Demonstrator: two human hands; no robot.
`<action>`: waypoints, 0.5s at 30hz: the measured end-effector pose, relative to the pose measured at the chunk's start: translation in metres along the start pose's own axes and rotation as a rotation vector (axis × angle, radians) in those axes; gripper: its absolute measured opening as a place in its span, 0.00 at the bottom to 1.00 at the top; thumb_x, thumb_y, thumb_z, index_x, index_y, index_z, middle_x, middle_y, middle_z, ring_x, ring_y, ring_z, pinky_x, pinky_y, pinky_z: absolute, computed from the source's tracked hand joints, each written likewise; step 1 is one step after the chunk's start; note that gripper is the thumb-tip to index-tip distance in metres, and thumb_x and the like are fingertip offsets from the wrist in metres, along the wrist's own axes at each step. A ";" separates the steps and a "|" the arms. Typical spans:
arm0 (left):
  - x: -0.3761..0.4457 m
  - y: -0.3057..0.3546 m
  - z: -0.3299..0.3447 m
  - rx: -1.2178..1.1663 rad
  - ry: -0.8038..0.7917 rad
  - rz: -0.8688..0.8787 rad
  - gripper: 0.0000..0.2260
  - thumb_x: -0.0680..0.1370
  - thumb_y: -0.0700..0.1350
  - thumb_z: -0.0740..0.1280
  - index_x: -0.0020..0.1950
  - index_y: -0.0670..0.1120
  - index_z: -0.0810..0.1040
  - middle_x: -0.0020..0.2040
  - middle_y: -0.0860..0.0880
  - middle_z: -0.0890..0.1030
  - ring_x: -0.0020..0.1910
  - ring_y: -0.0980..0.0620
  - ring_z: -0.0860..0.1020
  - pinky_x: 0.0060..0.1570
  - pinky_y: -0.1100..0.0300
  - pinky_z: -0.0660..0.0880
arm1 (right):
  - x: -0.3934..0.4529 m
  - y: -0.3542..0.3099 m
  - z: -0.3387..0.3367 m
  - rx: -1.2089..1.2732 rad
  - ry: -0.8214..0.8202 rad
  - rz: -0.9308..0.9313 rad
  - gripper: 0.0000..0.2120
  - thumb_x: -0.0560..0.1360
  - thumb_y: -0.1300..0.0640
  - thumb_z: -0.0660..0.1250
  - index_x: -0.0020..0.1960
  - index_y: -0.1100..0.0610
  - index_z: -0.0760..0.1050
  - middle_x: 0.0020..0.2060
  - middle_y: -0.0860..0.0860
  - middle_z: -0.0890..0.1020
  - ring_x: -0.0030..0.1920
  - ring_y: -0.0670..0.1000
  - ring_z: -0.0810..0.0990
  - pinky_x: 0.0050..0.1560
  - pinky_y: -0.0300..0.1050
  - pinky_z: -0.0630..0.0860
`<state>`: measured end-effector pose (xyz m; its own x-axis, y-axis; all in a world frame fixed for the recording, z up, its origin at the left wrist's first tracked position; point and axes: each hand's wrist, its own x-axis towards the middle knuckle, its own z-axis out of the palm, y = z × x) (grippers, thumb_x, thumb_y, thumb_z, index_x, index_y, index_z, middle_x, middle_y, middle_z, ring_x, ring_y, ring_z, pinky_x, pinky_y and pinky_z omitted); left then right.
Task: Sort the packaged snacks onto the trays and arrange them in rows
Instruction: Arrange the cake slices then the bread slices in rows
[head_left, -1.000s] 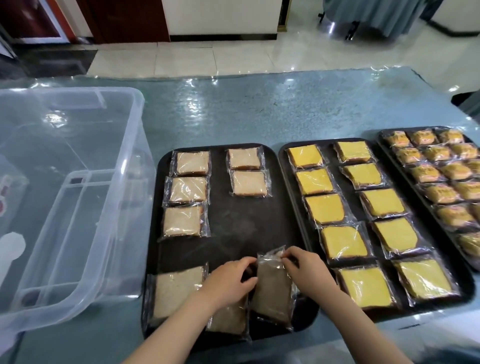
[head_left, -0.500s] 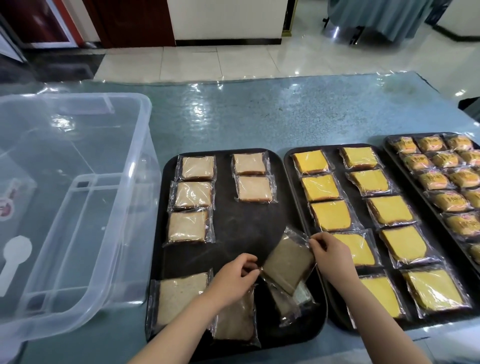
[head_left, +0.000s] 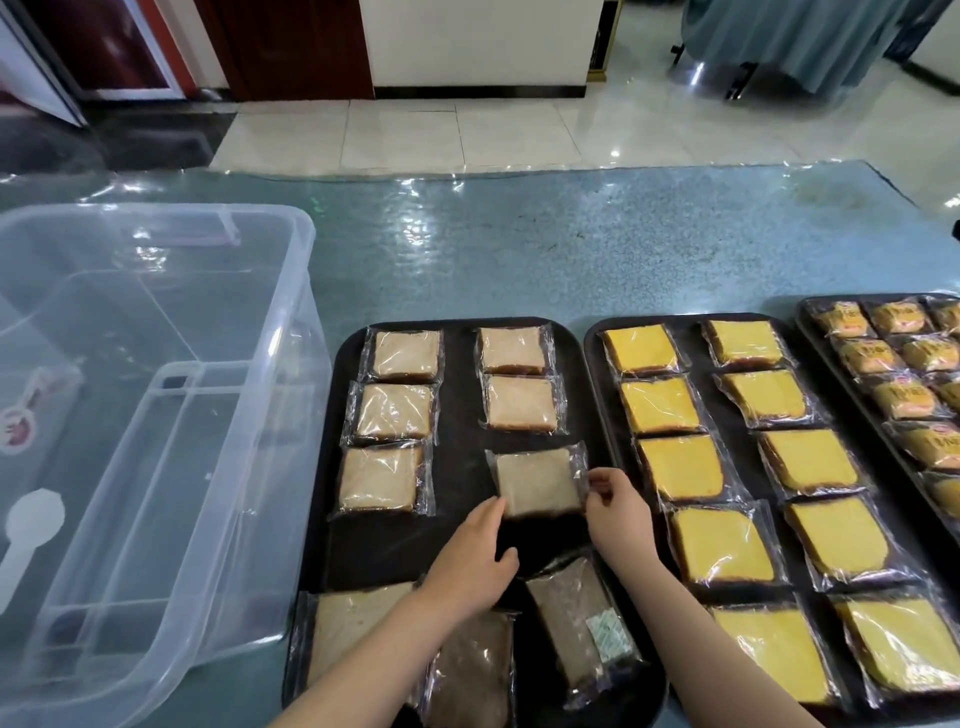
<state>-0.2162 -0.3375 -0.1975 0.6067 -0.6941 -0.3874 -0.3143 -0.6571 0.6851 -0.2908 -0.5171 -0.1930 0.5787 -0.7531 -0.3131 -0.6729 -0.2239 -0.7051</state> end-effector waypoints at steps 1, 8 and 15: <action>0.002 0.000 -0.001 0.015 0.015 0.001 0.30 0.81 0.48 0.60 0.80 0.47 0.52 0.80 0.52 0.53 0.78 0.54 0.54 0.74 0.62 0.53 | 0.001 -0.001 0.003 -0.035 -0.014 -0.023 0.14 0.78 0.62 0.62 0.63 0.55 0.75 0.52 0.49 0.80 0.47 0.45 0.76 0.45 0.35 0.71; 0.017 -0.001 -0.008 0.023 0.027 -0.024 0.33 0.81 0.49 0.61 0.81 0.49 0.46 0.80 0.55 0.46 0.78 0.53 0.52 0.72 0.60 0.55 | 0.008 -0.009 0.008 -0.136 -0.119 -0.134 0.20 0.78 0.60 0.63 0.69 0.56 0.71 0.63 0.51 0.77 0.62 0.50 0.75 0.60 0.40 0.69; 0.011 -0.007 -0.010 0.071 0.059 -0.036 0.33 0.80 0.48 0.61 0.80 0.49 0.48 0.80 0.53 0.45 0.78 0.51 0.51 0.75 0.55 0.57 | -0.005 0.010 -0.008 -0.114 -0.167 -0.117 0.26 0.77 0.58 0.65 0.74 0.52 0.63 0.66 0.49 0.74 0.66 0.49 0.73 0.67 0.48 0.72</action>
<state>-0.1995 -0.3380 -0.2001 0.6602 -0.6522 -0.3725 -0.3410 -0.7022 0.6250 -0.3044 -0.5206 -0.1938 0.7179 -0.6070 -0.3409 -0.6387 -0.3795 -0.6694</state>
